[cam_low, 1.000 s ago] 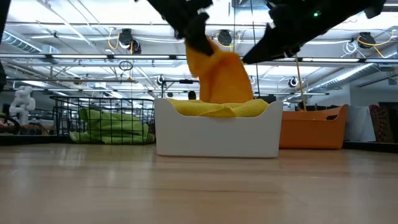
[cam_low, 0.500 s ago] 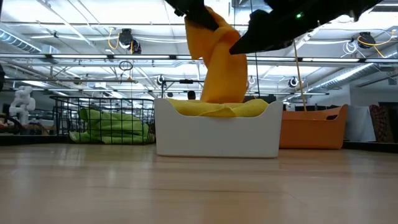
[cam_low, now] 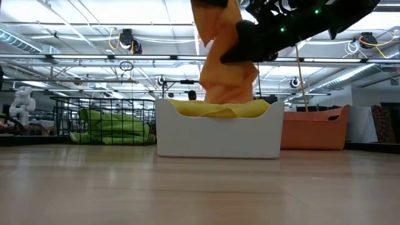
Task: Sort microfiber towel by color & place in baskets
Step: Put the orange microfiber towel into the orange bin
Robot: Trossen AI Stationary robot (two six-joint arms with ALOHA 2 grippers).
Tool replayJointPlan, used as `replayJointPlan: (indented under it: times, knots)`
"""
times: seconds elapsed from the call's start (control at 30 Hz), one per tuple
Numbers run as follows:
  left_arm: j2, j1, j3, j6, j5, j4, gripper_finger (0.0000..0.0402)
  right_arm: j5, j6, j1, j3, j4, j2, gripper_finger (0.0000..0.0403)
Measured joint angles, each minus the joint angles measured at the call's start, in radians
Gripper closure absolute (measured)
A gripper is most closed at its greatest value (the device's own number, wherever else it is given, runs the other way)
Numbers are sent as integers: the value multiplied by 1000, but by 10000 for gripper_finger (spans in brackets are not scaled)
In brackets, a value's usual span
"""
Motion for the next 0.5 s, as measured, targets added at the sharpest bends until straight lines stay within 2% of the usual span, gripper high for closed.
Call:
replayJointPlan:
  times: [0.13,0.17,0.27,0.37,0.5]
  knots:
    - [0,-24,0,-1,-42,-27,397,1,-49,12,0,-17,-24,356]
    - [0,-30,0,-5,-49,-41,398,2,-65,16,0,-17,-38,378]
    - [0,-42,0,-65,-46,-100,397,46,-78,31,0,-17,-89,378]
    - [2,-50,0,-149,4,-158,397,77,-100,45,0,-17,-152,369]
    - [11,-53,-11,-250,70,-160,397,30,-143,70,0,-18,-218,380]
